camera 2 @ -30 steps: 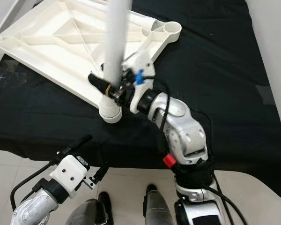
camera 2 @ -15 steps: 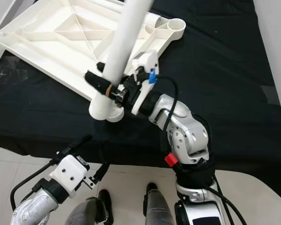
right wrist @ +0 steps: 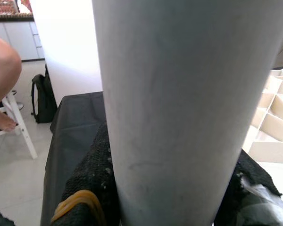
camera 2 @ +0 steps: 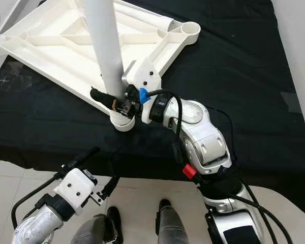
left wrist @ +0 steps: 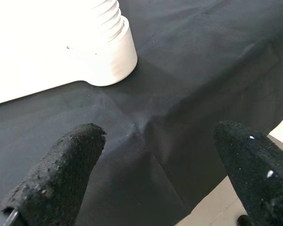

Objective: Building children table

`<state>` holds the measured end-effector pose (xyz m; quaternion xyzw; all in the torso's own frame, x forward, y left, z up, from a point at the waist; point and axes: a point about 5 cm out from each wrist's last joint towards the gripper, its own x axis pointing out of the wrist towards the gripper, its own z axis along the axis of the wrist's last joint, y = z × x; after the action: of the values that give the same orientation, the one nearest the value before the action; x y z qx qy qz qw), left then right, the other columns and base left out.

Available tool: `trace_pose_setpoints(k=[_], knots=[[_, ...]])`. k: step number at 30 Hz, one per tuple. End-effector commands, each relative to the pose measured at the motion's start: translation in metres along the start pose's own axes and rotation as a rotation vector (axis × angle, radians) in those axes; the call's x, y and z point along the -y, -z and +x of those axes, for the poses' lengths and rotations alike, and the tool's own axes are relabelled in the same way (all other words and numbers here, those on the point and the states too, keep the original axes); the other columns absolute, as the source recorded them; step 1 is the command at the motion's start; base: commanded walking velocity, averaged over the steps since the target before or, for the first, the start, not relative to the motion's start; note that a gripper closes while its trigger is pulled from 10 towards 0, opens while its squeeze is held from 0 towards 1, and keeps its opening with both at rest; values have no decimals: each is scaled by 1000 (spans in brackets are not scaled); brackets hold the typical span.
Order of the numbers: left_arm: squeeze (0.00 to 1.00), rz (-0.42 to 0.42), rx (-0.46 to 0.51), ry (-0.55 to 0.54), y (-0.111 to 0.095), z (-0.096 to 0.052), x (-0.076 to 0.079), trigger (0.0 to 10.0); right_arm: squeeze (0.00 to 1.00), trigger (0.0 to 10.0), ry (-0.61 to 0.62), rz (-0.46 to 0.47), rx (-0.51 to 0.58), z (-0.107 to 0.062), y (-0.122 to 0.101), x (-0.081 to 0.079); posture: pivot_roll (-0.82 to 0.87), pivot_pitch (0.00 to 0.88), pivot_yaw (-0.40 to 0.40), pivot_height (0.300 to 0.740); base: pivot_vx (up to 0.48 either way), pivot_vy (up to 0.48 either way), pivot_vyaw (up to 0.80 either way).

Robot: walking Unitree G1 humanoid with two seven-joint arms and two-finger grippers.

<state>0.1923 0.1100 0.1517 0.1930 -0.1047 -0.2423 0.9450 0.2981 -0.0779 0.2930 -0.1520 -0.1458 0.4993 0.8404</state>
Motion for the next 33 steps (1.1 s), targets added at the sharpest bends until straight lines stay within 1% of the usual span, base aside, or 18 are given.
trace_pose_setpoints(k=[1, 3, 6, 7, 8, 9, 10, 11, 12, 13, 18, 20, 21, 23, 24, 26, 28, 33], knots=[[0, -3, -34, 14, 5, -4, 4, 10000, 0, 0, -55, 67, -41, 1, 12, -5, 5, 371, 35, 740, 0, 0, 0], [0, -4, -33, 14, 5, -4, 4, 10000, 0, 0, -64, 97, -19, -1, 12, -4, 6, 370, 35, 740, 0, 0, 0], [0, -4, -33, 15, 5, -4, 4, 10000, 0, 0, -67, 117, -5, -1, 12, -3, 6, 370, 35, 740, 0, 0, 0], [0, -5, -33, 16, 5, -4, 4, 10000, 0, 0, -108, 160, 47, -1, 11, -4, 9, 369, 36, 740, 0, 0, 0], [0, -5, -33, 16, 5, -4, 4, 10000, 0, 0, -108, 160, 47, -1, 11, -4, 9, 369, 36, 740, 0, 0, 0], [0, -6, -34, 17, 5, -4, 5, 10000, 0, 9176, -167, 181, 104, -2, 10, -6, 17, 366, 41, 740, 0, 0, 0], [0, -6, -34, 18, 5, -4, 5, 10000, 0, 9176, -194, 189, 131, -2, 9, -7, 17, 366, 41, 740, 0, 0, 0], [0, -6, -34, 18, 5, -4, 5, 10000, 0, 9176, -194, 189, 131, -2, 9, -7, 17, 366, 41, 740, 0, 0, 0], [0, -6, -34, 19, 5, -4, 5, 10000, 0, 10000, -225, 198, 160, -2, 8, -7, 22, 365, 43, 740, 0, 0, 0], [0, -7, -35, 21, 5, -5, 5, 10000, 0, 10000, -253, 203, 185, -1, 7, -6, 24, 365, 44, 740, 0, 0, 0], [0, -8, -36, 24, 4, -6, 6, 10000, 0, 10000, -298, 197, 217, 1, 5, -2, 39, 366, 45, 740, 0, 0, 0], [0, -8, -38, 26, 3, -8, 7, 10000, 0, 10000, -335, 149, 224, 7, 1, 4, 57, 377, 44, 740, 0, 0, 0], [0, -8, -38, 26, 3, -8, 7, 10000, 0, 10000, -335, 149, 224, 7, 1, 4, 57, 377, 44, 740, 0, 0, 0], [0, -9, -40, 25, 1, -10, 7, 10000, 0, 10000, -364, 93, 207, 11, -1, 8, 68, 385, 45, 740, 0, 0, 0], [0, -9, -40, 25, 1, -10, 7, 10000, 0, 10000, -364, 93, 207, 11, -1, 8, 68, 385, 45, 740, 0, 0, 0], [0, -10, -42, 25, 0, -12, 7, 10000, 0, 10000, -388, 57, 190, 13, -2, 9, 73, 391, 48, 740, 0, 0, 0], [0, -13, -45, 29, -1, -14, 8, 10000, 0, 10000, -429, 8, 171, 15, -4, 16, 76, 398, 52, 740, 0, 0, 0], [0, -16, -47, 33, -1, -16, 9, 10000, 0, 10000, -484, -26, 150, 14, -7, 21, 76, 401, 53, 740, 0, 0, 0]])
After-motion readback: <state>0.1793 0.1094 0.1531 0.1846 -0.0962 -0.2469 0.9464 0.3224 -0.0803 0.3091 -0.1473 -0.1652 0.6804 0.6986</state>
